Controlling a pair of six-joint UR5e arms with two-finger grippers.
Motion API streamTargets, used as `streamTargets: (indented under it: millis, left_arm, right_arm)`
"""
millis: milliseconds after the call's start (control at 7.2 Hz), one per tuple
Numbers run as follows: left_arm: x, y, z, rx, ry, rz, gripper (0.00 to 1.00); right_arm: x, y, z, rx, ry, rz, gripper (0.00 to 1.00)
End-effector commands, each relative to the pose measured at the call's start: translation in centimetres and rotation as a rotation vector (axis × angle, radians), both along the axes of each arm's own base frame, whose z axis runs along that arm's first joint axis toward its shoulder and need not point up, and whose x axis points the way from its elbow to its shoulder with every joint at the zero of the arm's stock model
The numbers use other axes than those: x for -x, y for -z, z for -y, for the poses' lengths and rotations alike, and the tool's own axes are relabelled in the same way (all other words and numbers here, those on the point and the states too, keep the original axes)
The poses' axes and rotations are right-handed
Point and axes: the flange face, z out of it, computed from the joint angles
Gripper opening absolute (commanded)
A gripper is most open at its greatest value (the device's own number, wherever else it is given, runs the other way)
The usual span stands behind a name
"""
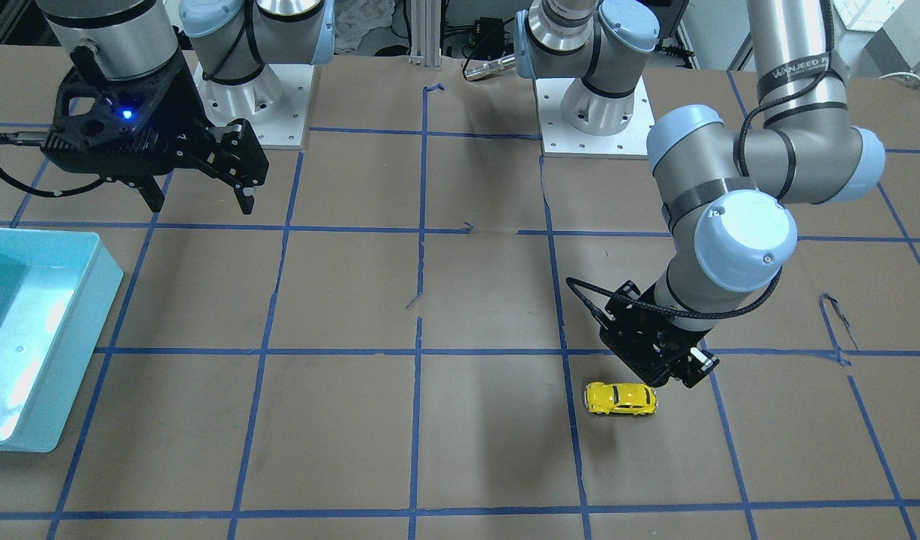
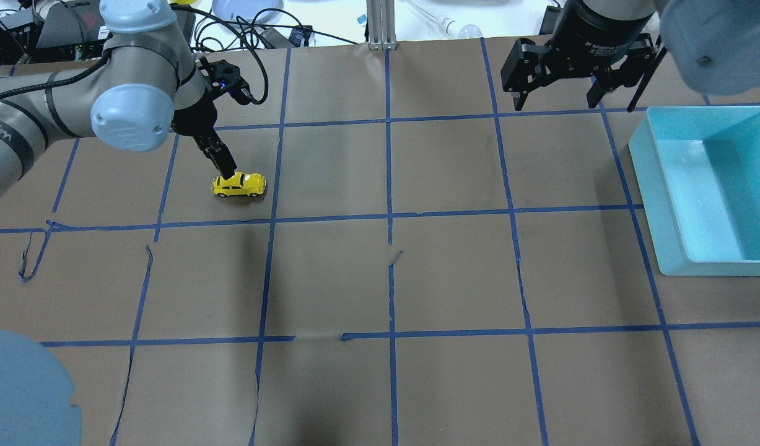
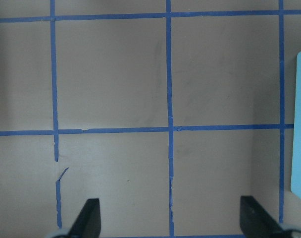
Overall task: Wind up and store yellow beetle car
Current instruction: 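Lower the left gripper down over the yellow beetle car, then close the left gripper around the yellow car's body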
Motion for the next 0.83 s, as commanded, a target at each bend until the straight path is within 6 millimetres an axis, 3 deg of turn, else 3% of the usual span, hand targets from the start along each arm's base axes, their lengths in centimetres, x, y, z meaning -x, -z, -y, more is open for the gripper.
streamTargets:
  millis: [0,278,694]
  left_arm:
    - [-0.5,3.9,1.4,-0.027,0.149,-0.032,0.89]
    - [-0.6,5.6,1.7,-0.064,0.327,-0.043,0.87]
    - [-0.8,6.9,2.6,-0.032,0.444,-0.033,0.85]
  right_arm:
    - [0.0,0.1,0.0,-0.002,0.0,0.0,1.0]
    - [0.1,0.1,-0.1,-0.003,0.001,-0.002,1.0]
    - [0.0,0.3,-0.2,-0.005,0.0,-0.002,1.0]
